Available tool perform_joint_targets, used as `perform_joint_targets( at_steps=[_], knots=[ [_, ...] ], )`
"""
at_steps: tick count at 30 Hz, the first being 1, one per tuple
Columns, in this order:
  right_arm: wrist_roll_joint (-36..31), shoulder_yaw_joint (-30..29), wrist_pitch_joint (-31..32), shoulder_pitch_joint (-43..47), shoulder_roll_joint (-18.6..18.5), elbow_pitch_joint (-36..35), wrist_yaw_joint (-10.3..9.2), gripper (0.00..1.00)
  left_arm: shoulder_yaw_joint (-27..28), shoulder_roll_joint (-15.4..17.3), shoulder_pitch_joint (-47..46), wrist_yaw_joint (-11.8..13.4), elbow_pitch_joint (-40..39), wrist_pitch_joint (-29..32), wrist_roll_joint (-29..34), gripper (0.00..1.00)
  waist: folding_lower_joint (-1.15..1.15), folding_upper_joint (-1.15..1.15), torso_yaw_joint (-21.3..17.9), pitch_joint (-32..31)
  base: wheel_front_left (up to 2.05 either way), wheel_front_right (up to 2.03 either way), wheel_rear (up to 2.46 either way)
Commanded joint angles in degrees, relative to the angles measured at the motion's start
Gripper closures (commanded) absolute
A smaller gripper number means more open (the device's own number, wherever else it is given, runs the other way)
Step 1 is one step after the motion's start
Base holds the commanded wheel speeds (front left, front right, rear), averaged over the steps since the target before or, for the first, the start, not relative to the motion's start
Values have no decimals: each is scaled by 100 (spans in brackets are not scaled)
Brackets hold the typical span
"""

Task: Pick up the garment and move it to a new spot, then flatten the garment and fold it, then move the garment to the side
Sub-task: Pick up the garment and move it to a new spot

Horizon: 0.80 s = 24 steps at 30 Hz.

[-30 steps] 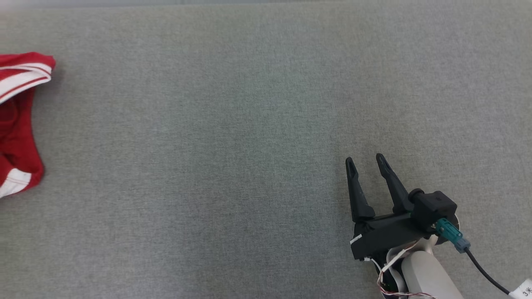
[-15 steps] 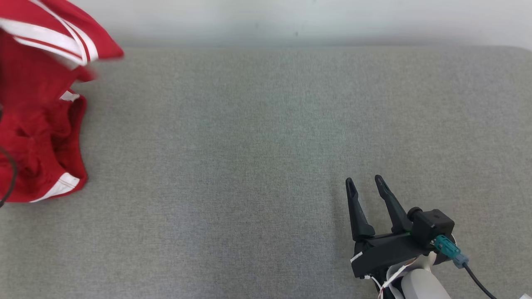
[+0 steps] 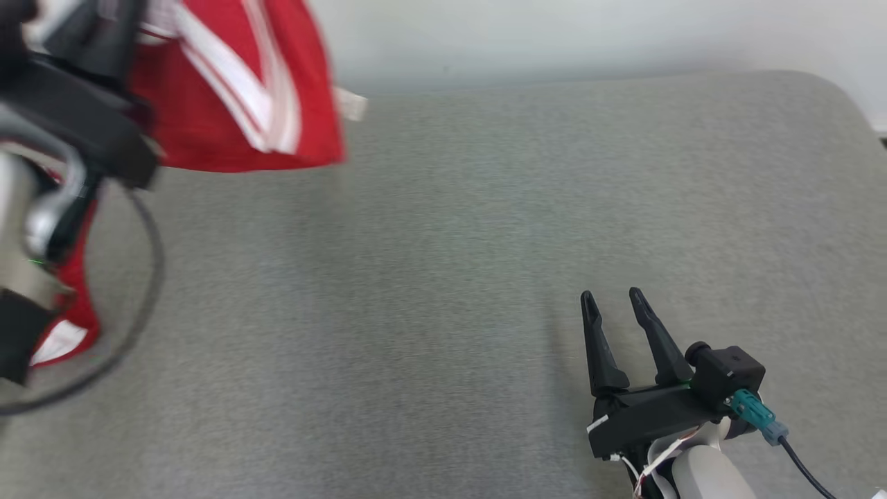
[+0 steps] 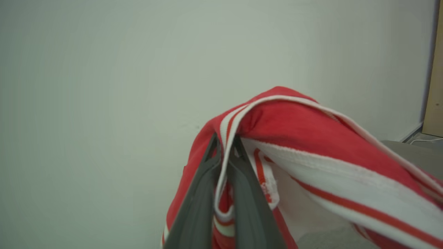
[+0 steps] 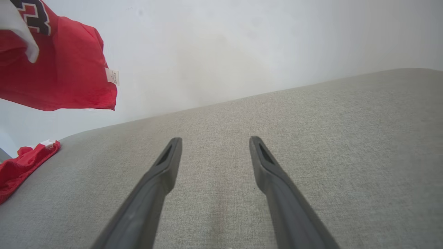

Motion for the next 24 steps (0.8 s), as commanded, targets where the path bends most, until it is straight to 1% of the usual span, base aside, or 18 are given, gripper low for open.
perform_joint_targets(
  at_steps=[1,2,3,4,5,6,7,12,13,16,17,18,20,22,24],
  knots=[
    [58,-2,-7,4,-8,-27,4,0,-71,-106,145,76,-187,32,-52,100,1,0,-276,17,0,0,0],
    [58,-2,-7,4,-8,-27,4,0,-71,-106,145,76,-187,32,-52,100,1,0,-276,17,0,0,0],
    [62,-9,-7,-8,-9,-35,4,0,-122,-269,241,153,-403,44,-109,100,1,0,-407,24,0,0,0],
    [62,-9,-7,-8,-9,-35,4,0,-122,-269,241,153,-403,44,-109,100,1,0,-407,24,0,0,0],
    [65,2,-7,-12,-8,-37,4,0,-139,-337,297,197,-490,17,-138,100,1,0,-474,22,0,0,0],
    [78,-17,-7,-13,-7,-36,4,0,-199,-509,475,250,-631,-33,-214,100,1,0,-580,17,0,0,0],
    [78,-17,-7,-13,-7,-36,4,0,-199,-509,475,250,-631,-33,-214,100,1,0,-580,17,0,0,0],
    [81,-68,-7,57,-7,-12,4,0,-420,-802,1025,329,-766,-171,-353,100,1,0,-708,3,0,0,0],
    [64,-76,-7,66,-6,-1,4,0,-547,-805,1290,298,-656,-231,-328,100,1,0,-723,8,0,0,0],
    [44,-90,-7,62,-6,12,4,0,-659,-810,1543,249,-502,-309,-335,100,1,0,-719,6,0,0,0],
    [29,-95,-7,46,-8,20,4,0,-796,-714,1715,207,-287,-380,-223,100,1,0,-701,7,0,0,0],
    [29,-95,-7,46,-8,20,4,0,-796,-714,1715,207,-287,-380,-223,100,1,0,-701,7,0,0,0],
    [22,-67,-7,26,-6,27,4,0,-825,-704,1897,161,-26,-476,-297,100,1,0,-669,7,0,0,0],
    [16,-47,-7,32,-8,50,4,0,-912,-596,2014,117,310,-589,-203,100,1,0,-617,-5,0,0,0],
    [-13,-45,-7,49,-7,99,4,0,-916,-609,2123,45,684,-764,-285,100,1,0,-545,-28,0,0,0]
  ],
)
